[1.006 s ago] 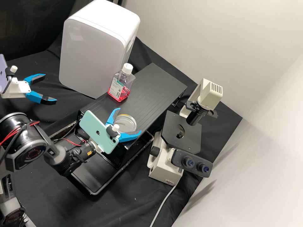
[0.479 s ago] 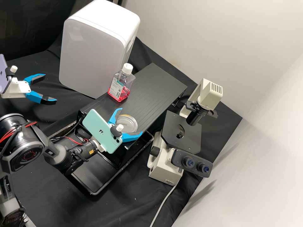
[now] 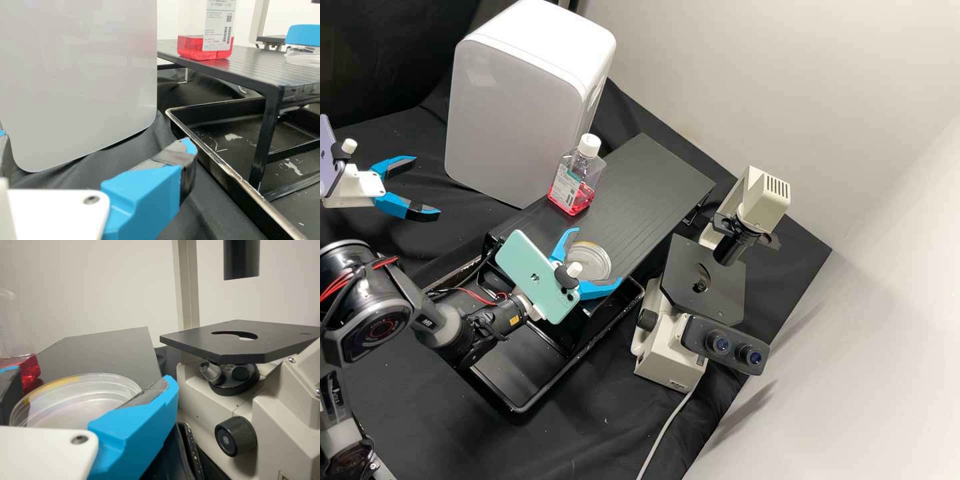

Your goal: Place the lid on the petri dish

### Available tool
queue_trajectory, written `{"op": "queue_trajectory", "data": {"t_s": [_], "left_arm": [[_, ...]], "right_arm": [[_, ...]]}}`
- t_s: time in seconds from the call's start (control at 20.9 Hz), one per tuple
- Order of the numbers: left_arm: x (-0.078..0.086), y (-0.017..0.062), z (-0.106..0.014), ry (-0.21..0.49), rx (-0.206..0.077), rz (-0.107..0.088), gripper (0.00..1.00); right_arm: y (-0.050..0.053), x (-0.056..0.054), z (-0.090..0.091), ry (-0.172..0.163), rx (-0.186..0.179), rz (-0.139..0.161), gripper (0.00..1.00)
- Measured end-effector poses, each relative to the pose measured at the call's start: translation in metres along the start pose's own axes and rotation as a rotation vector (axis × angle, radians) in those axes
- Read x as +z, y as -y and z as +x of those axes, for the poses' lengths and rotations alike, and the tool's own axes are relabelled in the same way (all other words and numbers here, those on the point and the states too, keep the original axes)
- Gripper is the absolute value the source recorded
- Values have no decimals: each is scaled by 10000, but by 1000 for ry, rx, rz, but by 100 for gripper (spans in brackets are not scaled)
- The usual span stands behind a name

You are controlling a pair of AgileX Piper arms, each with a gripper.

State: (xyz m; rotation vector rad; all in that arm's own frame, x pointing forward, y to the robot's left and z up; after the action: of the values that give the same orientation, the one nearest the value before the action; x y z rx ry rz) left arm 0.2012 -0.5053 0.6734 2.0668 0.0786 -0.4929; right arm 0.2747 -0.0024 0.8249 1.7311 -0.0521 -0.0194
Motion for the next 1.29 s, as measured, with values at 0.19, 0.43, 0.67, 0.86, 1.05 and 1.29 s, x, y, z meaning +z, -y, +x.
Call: {"op": "queue_trajectory", "data": {"t_s": [0.19, 0.43, 0.67, 0.86, 1.05, 1.29], "left_arm": [[-18, -6, 4, -9, 2, -2, 100], [-17, -6, 4, -9, 2, -2, 100], [-17, -6, 4, -9, 2, -2, 100], [-18, -6, 4, -9, 2, -2, 100], [-17, -9, 8, -10, 4, -4, 100], [-21, -10, 9, -12, 5, -4, 100]], "right_arm": [[54, -41, 8, -13, -20, -48, 100], [60, -34, 8, -5, -26, -73, 100], [60, -34, 8, -5, -26, -80, 100], [60, -34, 8, -5, -26, -80, 100], [60, -34, 8, -5, -26, -80, 100], [35, -39, -56, -4, -18, -80, 100]]}}
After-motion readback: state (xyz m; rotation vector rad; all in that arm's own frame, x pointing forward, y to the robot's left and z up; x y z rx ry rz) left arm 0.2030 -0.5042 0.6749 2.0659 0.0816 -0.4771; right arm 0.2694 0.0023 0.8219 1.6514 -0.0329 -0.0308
